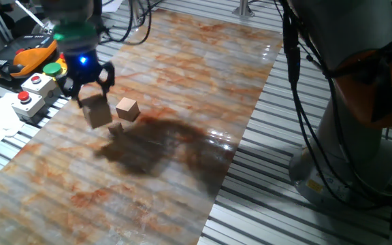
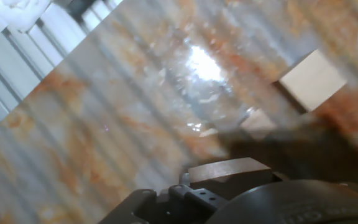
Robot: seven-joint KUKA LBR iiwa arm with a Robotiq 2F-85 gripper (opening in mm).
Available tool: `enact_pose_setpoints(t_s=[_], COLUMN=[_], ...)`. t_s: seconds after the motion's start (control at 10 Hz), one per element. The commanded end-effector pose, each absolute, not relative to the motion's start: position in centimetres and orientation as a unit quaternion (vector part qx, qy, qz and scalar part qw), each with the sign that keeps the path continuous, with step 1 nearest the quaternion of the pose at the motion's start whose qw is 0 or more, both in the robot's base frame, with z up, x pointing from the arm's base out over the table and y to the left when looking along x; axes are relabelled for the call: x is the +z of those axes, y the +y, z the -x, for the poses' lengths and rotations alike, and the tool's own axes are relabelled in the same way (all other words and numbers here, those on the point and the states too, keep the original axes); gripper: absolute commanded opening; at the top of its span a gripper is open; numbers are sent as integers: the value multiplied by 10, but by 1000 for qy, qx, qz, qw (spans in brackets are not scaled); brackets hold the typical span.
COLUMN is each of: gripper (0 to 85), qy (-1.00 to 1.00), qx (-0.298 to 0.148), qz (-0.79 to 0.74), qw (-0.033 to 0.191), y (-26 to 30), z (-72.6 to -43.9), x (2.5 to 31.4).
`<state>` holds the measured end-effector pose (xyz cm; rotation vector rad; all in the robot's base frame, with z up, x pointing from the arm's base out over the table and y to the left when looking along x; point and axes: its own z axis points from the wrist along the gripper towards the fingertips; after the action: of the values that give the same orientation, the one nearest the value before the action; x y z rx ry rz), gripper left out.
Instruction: Pick up the small block on the left and move it to the right
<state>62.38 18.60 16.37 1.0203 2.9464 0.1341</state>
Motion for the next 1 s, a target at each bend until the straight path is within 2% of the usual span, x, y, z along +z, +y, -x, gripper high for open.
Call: enact_pose_setpoints(t_s=[0.0,0.4,0.7,0.8,0.9], gripper=[0,0,0,170,170], qy=[943,946,951,950,949], qx=[32,-6,-7,-12,-14], qz=[-330,-323,-308,-311,-313], qw=[17,30,28,29,30], y=[257,258,244,239,236], z=[-625,-634,-638,-639,-639], x=[157,133,120,116,112])
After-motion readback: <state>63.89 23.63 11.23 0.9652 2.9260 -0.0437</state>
